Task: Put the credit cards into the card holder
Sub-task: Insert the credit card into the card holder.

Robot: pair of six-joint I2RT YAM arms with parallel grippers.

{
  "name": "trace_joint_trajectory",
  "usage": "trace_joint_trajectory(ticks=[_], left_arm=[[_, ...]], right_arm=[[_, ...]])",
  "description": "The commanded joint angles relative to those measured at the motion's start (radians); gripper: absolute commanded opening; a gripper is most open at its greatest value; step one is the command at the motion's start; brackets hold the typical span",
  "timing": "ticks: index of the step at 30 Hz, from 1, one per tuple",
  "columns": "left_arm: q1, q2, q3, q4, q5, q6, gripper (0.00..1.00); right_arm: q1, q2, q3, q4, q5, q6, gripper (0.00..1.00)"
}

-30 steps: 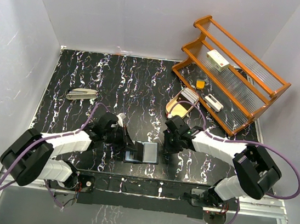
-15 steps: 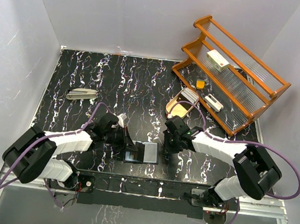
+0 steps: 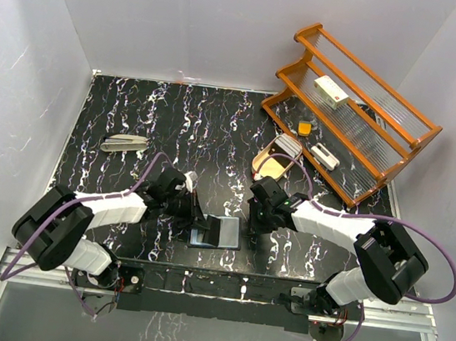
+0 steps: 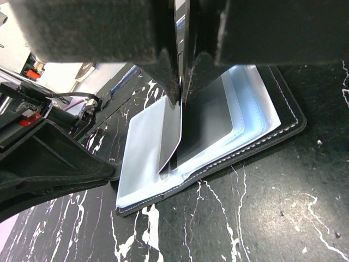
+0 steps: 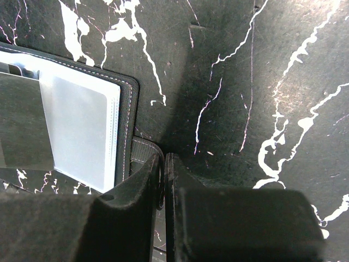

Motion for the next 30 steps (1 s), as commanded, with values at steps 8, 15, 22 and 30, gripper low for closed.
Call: trace_joint_trajectory(ticks=[8, 15, 22, 30], left_arm=[[0.003, 0.058, 0.011, 0.028, -0.028, -0.028, 0.0], [0.001, 0.082, -0.043, 0.173, -0.014, -0.109, 0.0], [-0.016, 0.104, -0.059, 0.27, -0.024, -0.161, 0.0], [-0.022, 0.104, -0.079, 0.278, -0.064, -0.15, 0.0]], right_arm=[[0.003, -0.034, -0.004, 0.044, 0.032, 0.027, 0.0], [0.003, -0.089, -0.047, 0.085, 0.029, 0.084, 0.0], [0.003, -0.148, -0.1, 0.152, 0.0, 0.141, 0.0], [0.003, -0.172, -0.157, 0.205, -0.025, 0.193, 0.0]])
